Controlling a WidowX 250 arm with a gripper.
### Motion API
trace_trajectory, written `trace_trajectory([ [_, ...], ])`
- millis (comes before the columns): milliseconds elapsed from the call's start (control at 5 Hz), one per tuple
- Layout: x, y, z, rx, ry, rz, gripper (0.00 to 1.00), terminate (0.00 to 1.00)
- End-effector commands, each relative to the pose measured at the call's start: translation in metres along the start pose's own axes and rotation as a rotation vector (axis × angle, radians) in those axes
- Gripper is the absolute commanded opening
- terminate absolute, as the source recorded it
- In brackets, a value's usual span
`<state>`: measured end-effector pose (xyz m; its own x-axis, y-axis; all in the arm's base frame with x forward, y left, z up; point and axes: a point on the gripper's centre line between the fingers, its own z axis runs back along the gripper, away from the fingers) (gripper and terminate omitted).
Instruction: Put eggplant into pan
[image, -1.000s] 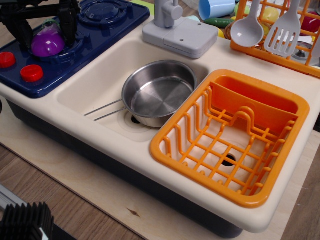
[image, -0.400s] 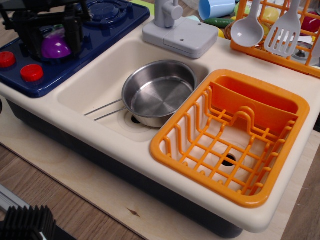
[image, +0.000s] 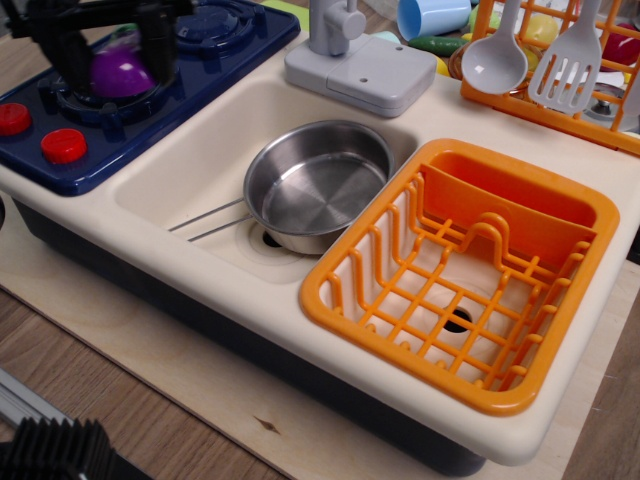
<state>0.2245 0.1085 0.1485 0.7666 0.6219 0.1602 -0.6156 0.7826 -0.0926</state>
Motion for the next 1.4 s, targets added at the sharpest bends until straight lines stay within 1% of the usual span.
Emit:
trace_trajectory([
  [0,-0.018,-0.031,0.006,-0.033,-0.126,-0.026,0.00,0.00],
  [200,-0.023,-0.047,0.002,-0.063,-0.182,-0.057,0.00,0.00],
  [400,-0.021,-0.062,-0.004,-0.106,-0.213,-0.090,0.00,0.00],
  [600,-0.018,-0.074,-0.012,-0.170,-0.217,-0.066,1.00,0.00],
  [800,-0.016,-0.075,-0.015,-0.231,-0.214,-0.042,1.00,0.00],
  [1000,-0.016,-0.075,-0.015,-0.231,-0.214,-0.042,1.00,0.00],
  [1200,-0.016,-0.075,-0.015,-0.231,-0.214,-0.042,1.00,1.00],
])
